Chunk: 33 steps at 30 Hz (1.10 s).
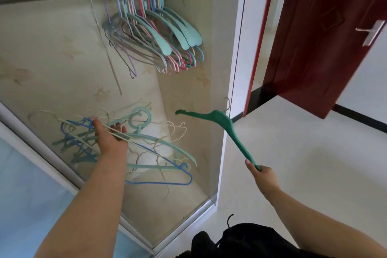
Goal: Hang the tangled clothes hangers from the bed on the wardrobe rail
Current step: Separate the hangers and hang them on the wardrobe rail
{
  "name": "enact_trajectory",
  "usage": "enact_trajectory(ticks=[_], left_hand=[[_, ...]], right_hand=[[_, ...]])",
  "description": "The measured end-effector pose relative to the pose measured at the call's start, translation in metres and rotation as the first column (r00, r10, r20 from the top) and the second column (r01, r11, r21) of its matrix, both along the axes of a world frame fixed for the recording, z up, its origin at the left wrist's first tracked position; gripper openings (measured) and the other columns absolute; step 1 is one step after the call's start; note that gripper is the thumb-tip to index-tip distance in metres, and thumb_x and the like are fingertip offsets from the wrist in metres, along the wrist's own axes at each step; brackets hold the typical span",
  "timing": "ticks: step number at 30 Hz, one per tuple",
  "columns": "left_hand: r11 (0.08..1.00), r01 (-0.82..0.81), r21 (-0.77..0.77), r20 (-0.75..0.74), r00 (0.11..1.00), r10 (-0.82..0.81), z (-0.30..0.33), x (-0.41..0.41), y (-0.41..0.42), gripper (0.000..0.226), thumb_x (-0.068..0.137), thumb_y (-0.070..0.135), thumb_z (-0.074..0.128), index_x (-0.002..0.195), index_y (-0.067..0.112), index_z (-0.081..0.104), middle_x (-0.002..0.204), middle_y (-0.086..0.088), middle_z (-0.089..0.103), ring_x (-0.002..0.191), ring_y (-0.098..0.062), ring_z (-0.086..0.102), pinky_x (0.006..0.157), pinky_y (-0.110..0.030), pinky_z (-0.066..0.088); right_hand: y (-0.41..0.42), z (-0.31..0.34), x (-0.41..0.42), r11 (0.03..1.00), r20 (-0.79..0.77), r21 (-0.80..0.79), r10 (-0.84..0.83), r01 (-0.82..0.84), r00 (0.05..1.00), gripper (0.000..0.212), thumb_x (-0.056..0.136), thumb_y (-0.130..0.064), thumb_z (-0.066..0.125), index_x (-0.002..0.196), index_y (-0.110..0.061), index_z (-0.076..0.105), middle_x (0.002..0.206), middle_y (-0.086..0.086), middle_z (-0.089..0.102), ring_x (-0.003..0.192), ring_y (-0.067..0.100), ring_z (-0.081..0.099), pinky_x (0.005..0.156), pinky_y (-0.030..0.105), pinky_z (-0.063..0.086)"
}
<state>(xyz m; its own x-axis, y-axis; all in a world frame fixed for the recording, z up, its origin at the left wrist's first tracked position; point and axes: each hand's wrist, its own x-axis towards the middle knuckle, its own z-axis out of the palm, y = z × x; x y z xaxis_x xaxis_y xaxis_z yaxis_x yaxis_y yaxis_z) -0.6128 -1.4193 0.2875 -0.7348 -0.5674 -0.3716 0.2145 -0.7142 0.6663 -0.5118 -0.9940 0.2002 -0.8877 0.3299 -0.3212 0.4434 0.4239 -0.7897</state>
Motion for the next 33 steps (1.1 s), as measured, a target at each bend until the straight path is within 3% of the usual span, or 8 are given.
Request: enact_trajectory(ticks=[3,6,13,17,23,27,30,33], left_hand=[[0.998,0.067,-0.022,-0.018,0.998,-0.067,-0.008,0.011,0.02,0.068,0.076,0.07,0.06,0.123,0.022,0.056,0.099,0.0,0.06,0.093,-0.013,0.06,0.09,-0.029,0.049],[0.992,0.124,-0.012,-0.016,0.992,-0.124,-0.016,0.026,0.038,0.059,0.079,0.066,0.061,0.118,0.022,0.055,0.097,-0.001,0.063,0.09,-0.013,0.063,0.091,-0.03,0.049],[0.966,0.258,0.019,-0.029,0.966,-0.258,-0.011,0.057,0.041,0.052,0.066,0.061,0.068,0.096,0.019,0.06,0.087,-0.003,0.068,0.078,-0.015,0.066,0.074,-0.029,0.05],[0.95,0.309,0.043,-0.057,0.95,-0.306,-0.003,0.069,0.032,0.054,0.066,0.057,0.068,0.099,0.015,0.062,0.092,-0.008,0.07,0.072,-0.018,0.066,0.07,-0.03,0.052],[0.929,0.367,0.054,-0.11,0.926,-0.36,0.005,0.091,0.023,0.043,0.074,0.051,0.062,0.1,0.018,0.061,0.118,-0.017,0.067,0.111,-0.029,0.061,0.083,-0.035,0.051],[0.928,0.372,0.015,-0.086,0.925,-0.369,0.007,0.097,0.016,0.044,0.073,0.052,0.062,0.103,0.019,0.059,0.118,-0.018,0.067,0.11,-0.03,0.061,0.083,-0.036,0.05],[0.932,0.363,-0.002,-0.08,0.929,-0.362,0.007,0.096,0.011,0.046,0.073,0.054,0.061,0.107,0.022,0.058,0.119,-0.016,0.067,0.113,-0.03,0.062,0.083,-0.037,0.05],[0.935,0.354,-0.006,-0.093,0.931,-0.353,0.011,0.095,0.009,0.044,0.072,0.055,0.062,0.101,0.021,0.063,0.118,-0.015,0.068,0.111,-0.028,0.062,0.09,-0.038,0.049]], right_hand=[[-0.019,0.01,-0.011,0.975,-0.022,0.173,0.147,-0.141,0.989,0.053,0.092,-0.06,0.042,0.066,-0.014,0.037,0.058,0.001,0.041,0.053,0.018,0.039,0.049,0.027,0.029],[-0.044,0.031,-0.03,0.872,-0.002,0.393,0.318,-0.292,0.948,0.052,0.098,-0.055,0.024,0.078,-0.014,0.05,0.07,0.003,0.056,0.065,0.022,0.053,0.054,0.03,0.038],[-0.11,0.092,-0.069,0.671,-0.047,0.535,0.63,-0.514,0.775,0.048,0.099,-0.053,0.024,0.085,-0.014,0.049,0.072,0.003,0.054,0.07,0.026,0.055,0.061,0.032,0.041],[-0.151,0.116,-0.072,0.532,-0.001,0.55,0.771,-0.644,0.636,0.044,0.1,-0.052,0.026,0.085,-0.015,0.047,0.082,0.007,0.058,0.078,0.03,0.056,0.071,0.036,0.046],[-0.204,0.149,-0.067,0.404,0.024,0.56,0.865,-0.723,0.501,0.043,0.102,-0.045,0.024,0.09,-0.011,0.048,0.087,0.009,0.053,0.077,0.026,0.049,0.069,0.032,0.037],[-0.227,0.17,-0.069,0.309,0.115,0.571,0.887,-0.761,0.447,0.046,0.103,-0.044,0.022,0.1,-0.009,0.051,0.093,0.01,0.053,0.081,0.024,0.049,0.071,0.032,0.037],[-0.245,0.18,-0.066,0.312,0.091,0.535,0.902,-0.785,0.422,0.046,0.103,-0.041,0.023,0.102,-0.006,0.052,0.096,0.01,0.055,0.084,0.025,0.051,0.071,0.034,0.039],[-0.267,0.194,-0.062,0.377,0.031,0.381,0.907,-0.844,0.419,0.042,0.103,-0.028,0.024,0.113,0.0,0.053,0.108,0.015,0.058,0.091,0.027,0.055,0.077,0.036,0.043]])
